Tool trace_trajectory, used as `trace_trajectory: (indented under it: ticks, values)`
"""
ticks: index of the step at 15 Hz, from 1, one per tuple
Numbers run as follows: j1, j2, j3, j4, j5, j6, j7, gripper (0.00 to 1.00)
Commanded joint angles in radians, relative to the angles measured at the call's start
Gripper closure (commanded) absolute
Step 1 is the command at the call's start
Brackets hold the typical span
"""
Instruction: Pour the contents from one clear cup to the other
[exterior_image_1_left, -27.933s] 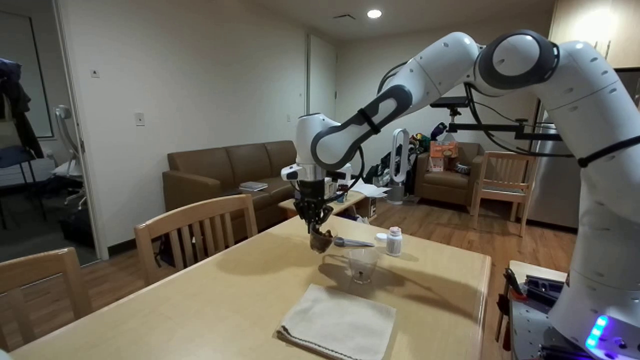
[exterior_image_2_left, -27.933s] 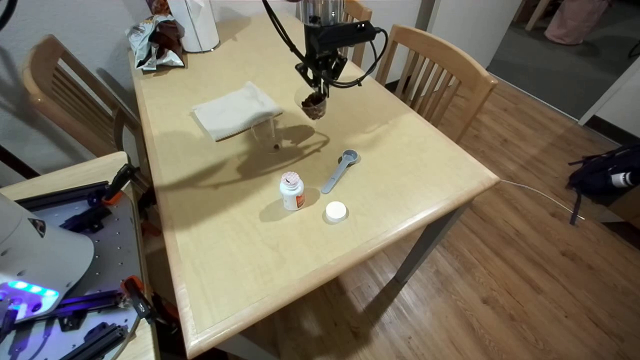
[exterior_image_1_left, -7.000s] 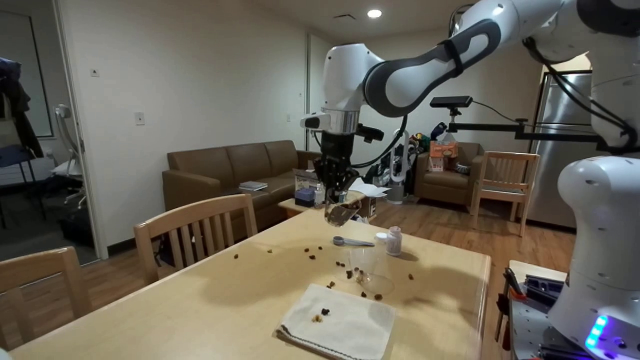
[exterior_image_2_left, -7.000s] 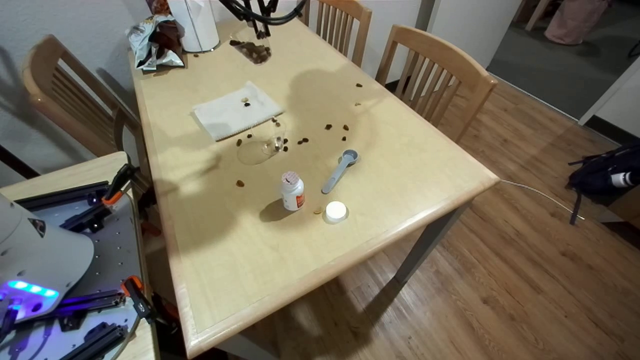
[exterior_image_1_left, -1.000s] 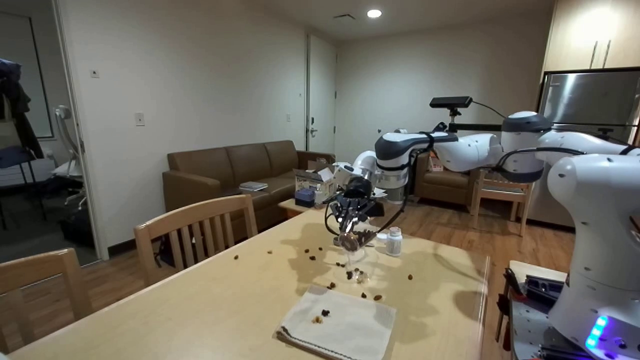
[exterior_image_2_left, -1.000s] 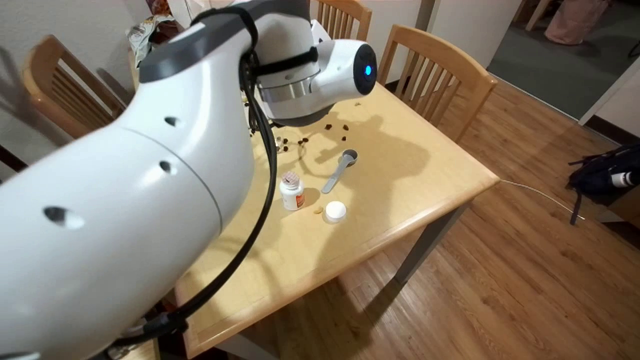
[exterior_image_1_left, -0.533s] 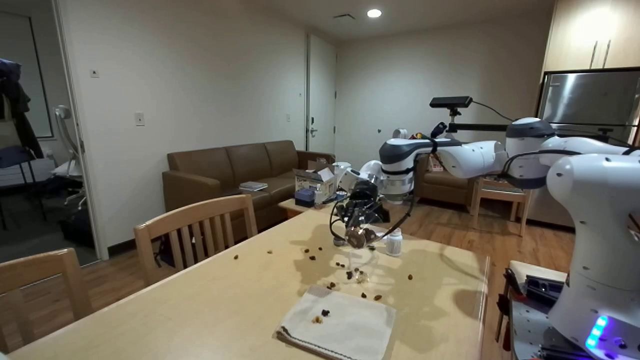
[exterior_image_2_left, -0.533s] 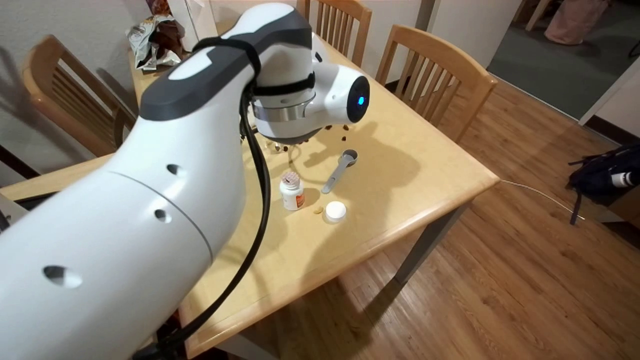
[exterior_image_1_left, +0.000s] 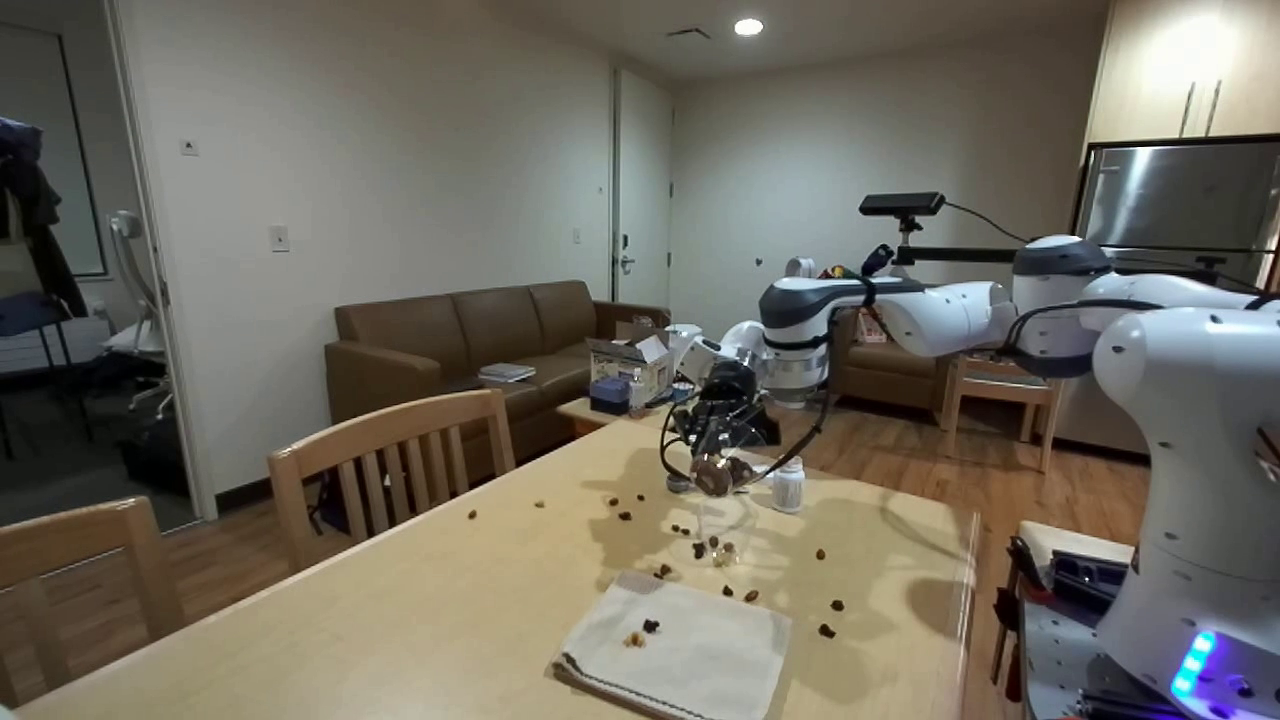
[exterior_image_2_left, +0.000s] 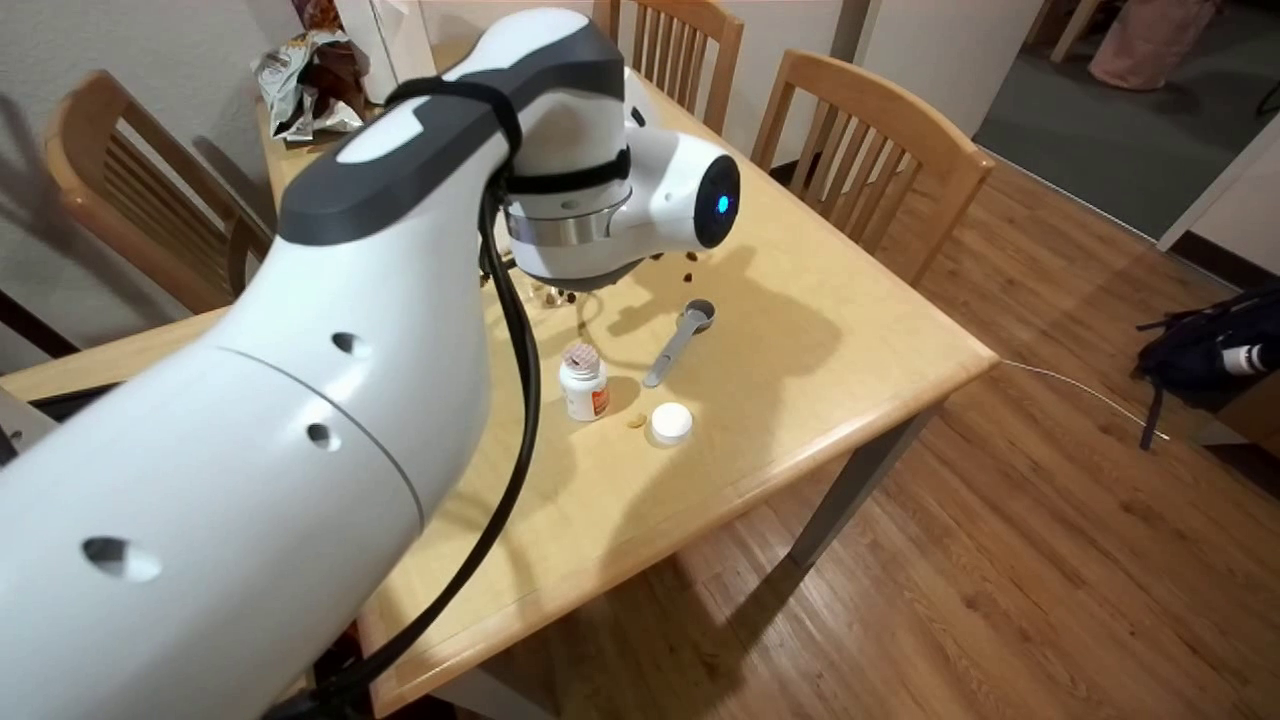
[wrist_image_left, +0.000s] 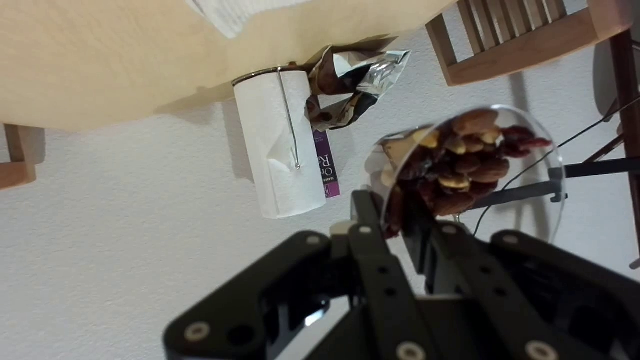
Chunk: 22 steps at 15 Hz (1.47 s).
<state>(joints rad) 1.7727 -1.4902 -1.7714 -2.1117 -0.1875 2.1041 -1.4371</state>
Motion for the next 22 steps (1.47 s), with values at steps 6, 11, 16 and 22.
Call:
trace_trajectory:
  ticks: [6,11,16,22]
  values:
    - [0.051,0.000,-0.022,0.051,0.179,-0.043,-0.121,0.95]
    - [0.086,0.000,-0.021,0.121,0.170,-0.146,-0.128,0.95]
    - [0.082,0.000,-0.027,0.150,0.150,-0.171,-0.108,0.81]
    - [0.088,0.000,-0.040,0.163,0.180,-0.175,-0.145,0.95]
